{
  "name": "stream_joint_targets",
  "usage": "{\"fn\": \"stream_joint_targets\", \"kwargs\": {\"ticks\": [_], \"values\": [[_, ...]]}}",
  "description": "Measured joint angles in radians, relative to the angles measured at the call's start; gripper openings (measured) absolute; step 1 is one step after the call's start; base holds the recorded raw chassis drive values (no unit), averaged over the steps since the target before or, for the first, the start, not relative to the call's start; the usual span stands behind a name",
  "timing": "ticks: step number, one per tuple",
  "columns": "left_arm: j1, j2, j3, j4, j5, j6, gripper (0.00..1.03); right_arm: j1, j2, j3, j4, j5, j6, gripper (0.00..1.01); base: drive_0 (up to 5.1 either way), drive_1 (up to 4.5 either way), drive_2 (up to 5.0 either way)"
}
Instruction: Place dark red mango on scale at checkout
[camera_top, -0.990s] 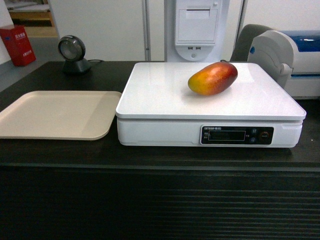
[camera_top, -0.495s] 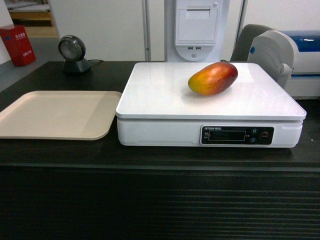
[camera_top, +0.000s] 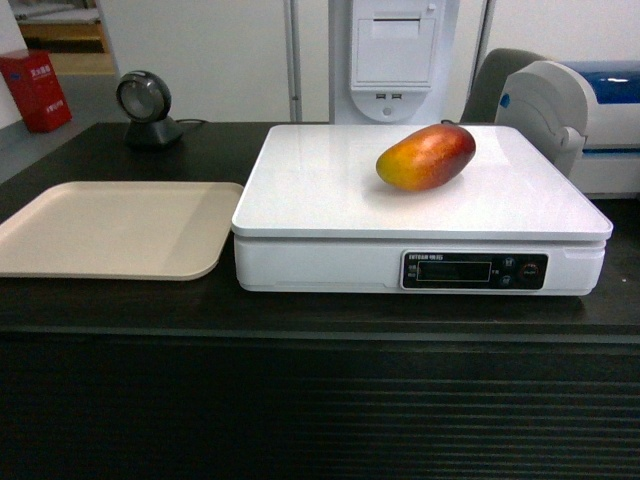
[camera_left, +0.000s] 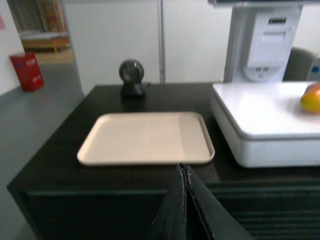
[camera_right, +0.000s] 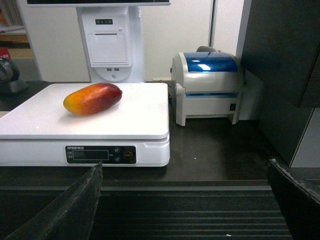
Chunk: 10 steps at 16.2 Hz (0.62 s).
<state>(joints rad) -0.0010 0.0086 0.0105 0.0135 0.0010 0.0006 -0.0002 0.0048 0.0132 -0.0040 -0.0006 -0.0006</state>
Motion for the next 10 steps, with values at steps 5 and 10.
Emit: {"fn": "stream_joint_targets", "kwargs": {"ticks": [5,10], "values": [[0.000,0.001,0.000,-0.017,-0.002,0.000,0.09,0.000,0.000,0.000,0.000,0.000,0.000,0.98,0.0,0.00,0.0],[0.000,0.001,0.000,-0.018,-0.001,0.000,0.67,0.000,0.000,0.000,0.000,0.000,0.000,0.98,0.0,0.00,0.0]]}}
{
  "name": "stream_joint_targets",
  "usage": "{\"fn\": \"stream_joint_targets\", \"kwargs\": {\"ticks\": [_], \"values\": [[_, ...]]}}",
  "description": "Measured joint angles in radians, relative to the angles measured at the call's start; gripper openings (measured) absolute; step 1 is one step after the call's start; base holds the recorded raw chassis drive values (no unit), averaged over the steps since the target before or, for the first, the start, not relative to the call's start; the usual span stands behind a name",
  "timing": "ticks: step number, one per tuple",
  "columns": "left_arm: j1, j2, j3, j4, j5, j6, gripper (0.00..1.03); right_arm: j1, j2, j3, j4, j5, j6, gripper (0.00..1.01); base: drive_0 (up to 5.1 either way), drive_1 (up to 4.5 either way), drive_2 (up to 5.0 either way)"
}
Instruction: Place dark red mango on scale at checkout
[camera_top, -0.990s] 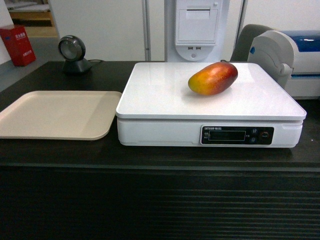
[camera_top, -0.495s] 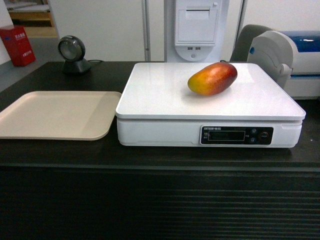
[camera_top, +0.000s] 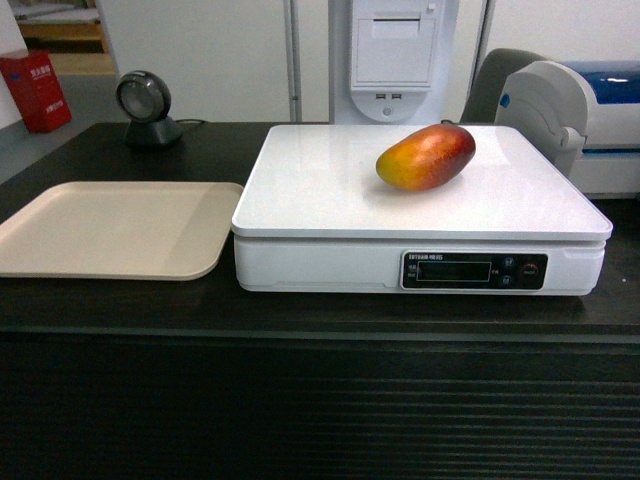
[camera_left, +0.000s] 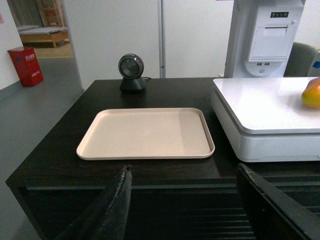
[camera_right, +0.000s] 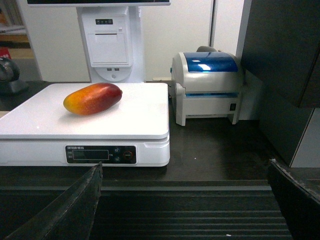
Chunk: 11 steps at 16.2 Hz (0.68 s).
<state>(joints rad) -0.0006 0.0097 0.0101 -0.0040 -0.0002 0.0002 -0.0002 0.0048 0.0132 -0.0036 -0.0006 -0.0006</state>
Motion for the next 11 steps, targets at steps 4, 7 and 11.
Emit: {"fn": "stream_joint_targets", "kwargs": {"ticks": [4,7,11], "values": [[0.000,0.000,0.000,0.000,0.000,0.000,0.98,0.000,0.000,0.000,0.000,0.000,0.000,0.98,0.0,0.00,0.0],[0.000,0.000,0.000,0.000,0.000,0.000,0.98,0.000,0.000,0.000,0.000,0.000,0.000,0.98,0.0,0.00,0.0],[0.000,0.000,0.000,0.000,0.000,0.000,0.98,0.000,0.000,0.000,0.000,0.000,0.000,0.98,0.0,0.00,0.0]]}}
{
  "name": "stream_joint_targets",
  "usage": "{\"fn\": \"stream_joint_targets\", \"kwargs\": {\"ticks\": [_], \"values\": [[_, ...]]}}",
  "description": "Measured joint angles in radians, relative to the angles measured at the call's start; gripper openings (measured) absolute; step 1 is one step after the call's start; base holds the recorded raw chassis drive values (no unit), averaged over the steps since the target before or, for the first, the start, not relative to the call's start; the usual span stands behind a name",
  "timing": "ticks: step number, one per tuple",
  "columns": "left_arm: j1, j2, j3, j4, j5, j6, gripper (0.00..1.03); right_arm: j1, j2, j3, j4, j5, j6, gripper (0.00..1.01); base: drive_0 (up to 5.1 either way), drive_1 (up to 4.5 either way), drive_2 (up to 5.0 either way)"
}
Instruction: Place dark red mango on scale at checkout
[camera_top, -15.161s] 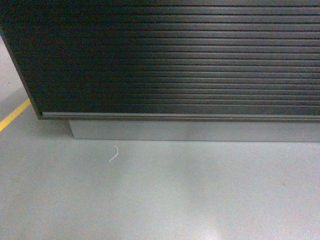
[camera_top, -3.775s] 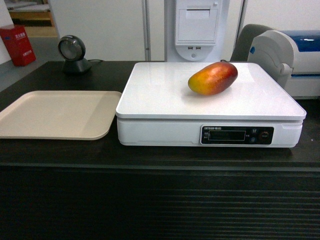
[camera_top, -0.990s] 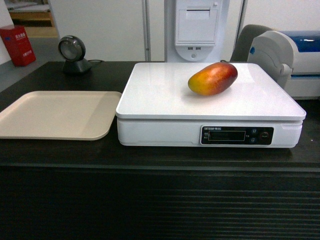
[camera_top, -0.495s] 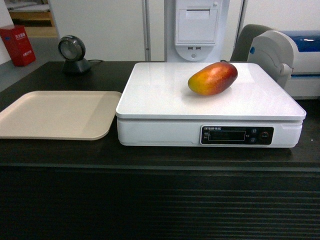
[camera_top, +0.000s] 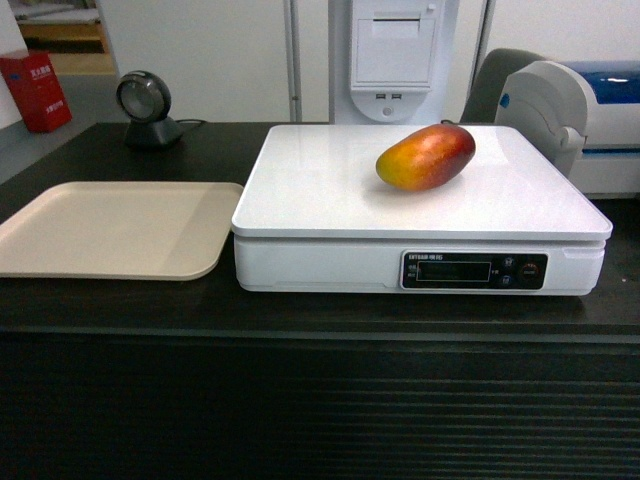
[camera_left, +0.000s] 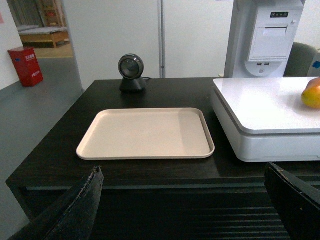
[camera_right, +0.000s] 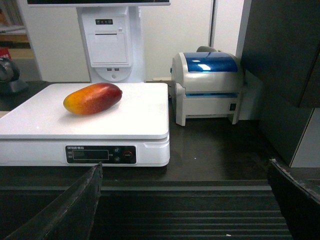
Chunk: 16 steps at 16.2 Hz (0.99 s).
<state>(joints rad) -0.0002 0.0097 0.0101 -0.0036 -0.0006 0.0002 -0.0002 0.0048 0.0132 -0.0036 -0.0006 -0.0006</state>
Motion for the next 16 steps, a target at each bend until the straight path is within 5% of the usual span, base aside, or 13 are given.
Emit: {"fn": "stream_joint_targets", "kwargs": {"ticks": [16], "values": [[0.000,0.000,0.000,0.001,0.000,0.000,0.98,0.000,0.000,0.000,0.000,0.000,0.000,0.98,0.0,0.00,0.0]]}}
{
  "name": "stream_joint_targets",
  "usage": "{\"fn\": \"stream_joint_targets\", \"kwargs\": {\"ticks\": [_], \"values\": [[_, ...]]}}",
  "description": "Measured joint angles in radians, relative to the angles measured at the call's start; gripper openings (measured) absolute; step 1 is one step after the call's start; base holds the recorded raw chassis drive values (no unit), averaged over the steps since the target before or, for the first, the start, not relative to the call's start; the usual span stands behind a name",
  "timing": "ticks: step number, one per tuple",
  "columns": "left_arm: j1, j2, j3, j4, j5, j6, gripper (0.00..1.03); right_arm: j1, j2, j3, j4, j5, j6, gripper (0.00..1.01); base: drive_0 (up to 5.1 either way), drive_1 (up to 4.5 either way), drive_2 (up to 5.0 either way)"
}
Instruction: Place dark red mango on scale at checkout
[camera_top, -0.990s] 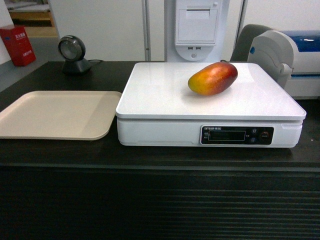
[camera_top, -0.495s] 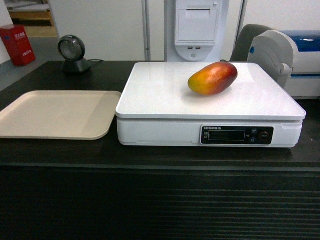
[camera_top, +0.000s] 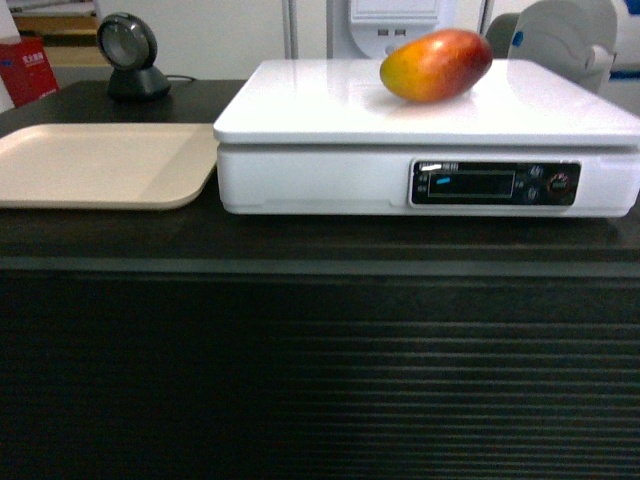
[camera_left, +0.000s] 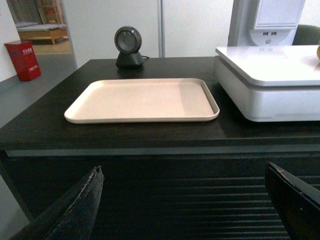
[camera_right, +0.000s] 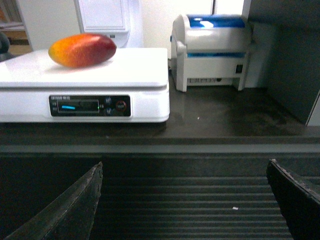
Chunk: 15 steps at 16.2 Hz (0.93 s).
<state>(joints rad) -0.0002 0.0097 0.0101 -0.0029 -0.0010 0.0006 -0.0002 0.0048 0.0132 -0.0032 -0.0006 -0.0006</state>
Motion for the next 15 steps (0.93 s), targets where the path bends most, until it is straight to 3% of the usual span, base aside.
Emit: {"fn": "stream_joint_targets", "kwargs": {"ticks": [15], "values": [[0.000,0.000,0.000,0.000,0.000,0.000,0.98,0.000,0.000,0.000,0.000,-0.001,-0.001,0.98,0.0,0.00,0.0]]}}
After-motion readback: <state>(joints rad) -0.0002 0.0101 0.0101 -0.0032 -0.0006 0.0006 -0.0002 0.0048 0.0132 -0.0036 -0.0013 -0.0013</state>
